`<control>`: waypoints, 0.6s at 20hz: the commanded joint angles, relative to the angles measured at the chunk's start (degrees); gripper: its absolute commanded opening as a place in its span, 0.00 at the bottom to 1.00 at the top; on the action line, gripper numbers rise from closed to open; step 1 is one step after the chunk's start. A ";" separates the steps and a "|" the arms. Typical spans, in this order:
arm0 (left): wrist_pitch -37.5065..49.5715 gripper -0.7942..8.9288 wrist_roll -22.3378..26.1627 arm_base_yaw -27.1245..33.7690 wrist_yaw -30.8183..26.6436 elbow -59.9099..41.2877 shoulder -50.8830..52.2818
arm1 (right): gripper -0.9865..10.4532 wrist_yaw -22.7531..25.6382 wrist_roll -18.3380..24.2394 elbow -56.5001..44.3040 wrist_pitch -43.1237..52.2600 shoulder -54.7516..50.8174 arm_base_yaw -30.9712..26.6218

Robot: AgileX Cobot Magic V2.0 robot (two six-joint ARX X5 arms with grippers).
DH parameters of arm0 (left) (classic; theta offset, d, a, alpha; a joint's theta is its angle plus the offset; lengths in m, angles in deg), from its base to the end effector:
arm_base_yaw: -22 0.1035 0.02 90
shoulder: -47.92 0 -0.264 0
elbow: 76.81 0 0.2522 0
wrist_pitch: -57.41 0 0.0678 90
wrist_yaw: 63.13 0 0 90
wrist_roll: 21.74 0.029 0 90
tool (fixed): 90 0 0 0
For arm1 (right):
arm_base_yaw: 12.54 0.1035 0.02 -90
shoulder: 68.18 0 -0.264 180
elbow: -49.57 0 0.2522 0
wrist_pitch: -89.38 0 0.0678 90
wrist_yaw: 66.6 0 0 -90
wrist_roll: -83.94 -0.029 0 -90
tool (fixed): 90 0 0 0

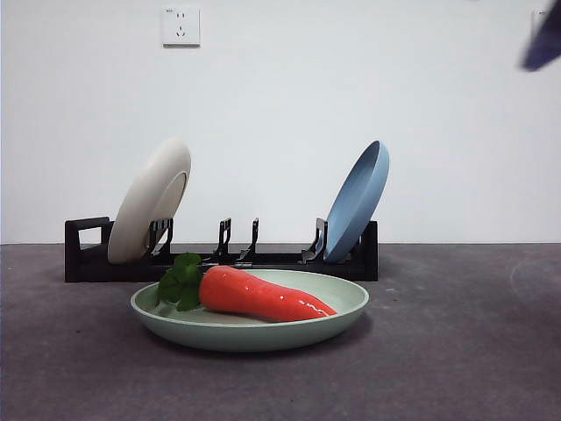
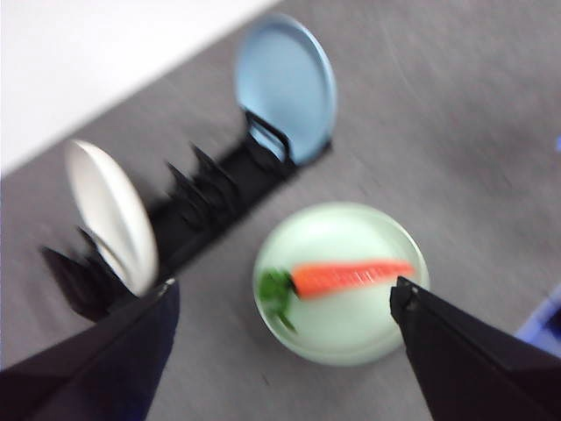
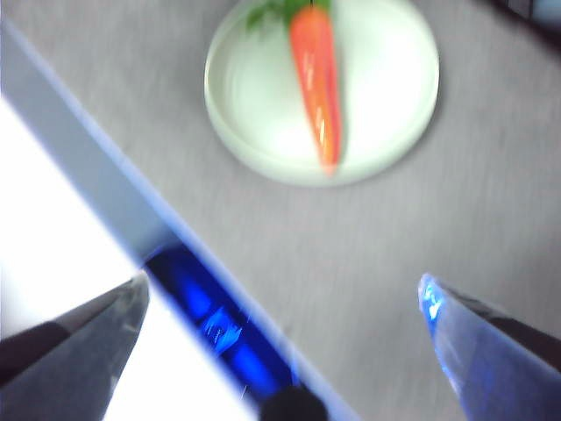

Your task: Take the green plate from the plate rack,put the plate on the table,take the carrot from the table,put the carrot in the plate

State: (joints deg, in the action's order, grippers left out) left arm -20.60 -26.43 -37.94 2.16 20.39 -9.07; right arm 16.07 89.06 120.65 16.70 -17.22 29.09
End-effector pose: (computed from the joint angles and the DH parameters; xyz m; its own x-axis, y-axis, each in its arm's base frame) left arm 0.0822 -0.1178 0.4300 0.7214 -0.4119 -0.5568 0.5936 0.7818 0.1907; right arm 0.1091 0.1019 0.3186 0.3659 0.4959 -0.7875 -0.7670 0.6400 0.0466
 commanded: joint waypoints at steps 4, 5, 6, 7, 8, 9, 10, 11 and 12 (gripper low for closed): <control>-7.19 0.08 -2.91 0.04 5.81 -0.13 0.02 | 0.09 -0.11 -3.17 0.00 -6.80 -5.49 0.11; -7.56 0.07 -2.89 0.04 5.79 -0.15 0.02 | 0.08 -0.13 -3.17 0.00 -6.73 -5.99 0.11; -7.65 0.07 -2.91 0.04 5.79 -0.15 0.02 | 0.08 -0.13 -3.15 0.00 -6.69 -6.32 0.11; -7.61 0.07 -2.91 0.04 5.77 -0.15 0.02 | 0.08 0.00 -3.17 0.00 -6.64 -6.54 0.11; -7.50 0.08 -2.91 0.04 5.68 -0.15 0.02 | 0.09 -0.02 -3.23 0.00 -6.64 -6.80 0.11; -7.43 0.08 -2.91 0.04 5.57 -0.15 0.02 | 0.09 -0.07 -3.19 0.00 -6.64 -6.95 0.11; -7.43 0.08 -2.86 0.04 5.44 -0.13 0.02 | 0.09 -0.02 -3.15 0.00 -6.69 -7.08 0.11; -7.43 0.08 -2.86 0.04 5.40 -0.13 0.02 | 0.09 -0.02 -3.15 0.00 -6.71 -7.19 0.11; -7.39 0.08 -2.89 0.04 5.40 -0.13 0.02 | 0.09 -0.02 -3.15 0.00 -6.69 -7.23 0.11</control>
State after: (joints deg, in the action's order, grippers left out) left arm -28.29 -28.53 -37.94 7.80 20.39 -9.07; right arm 16.05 86.46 120.65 9.64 -24.33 29.09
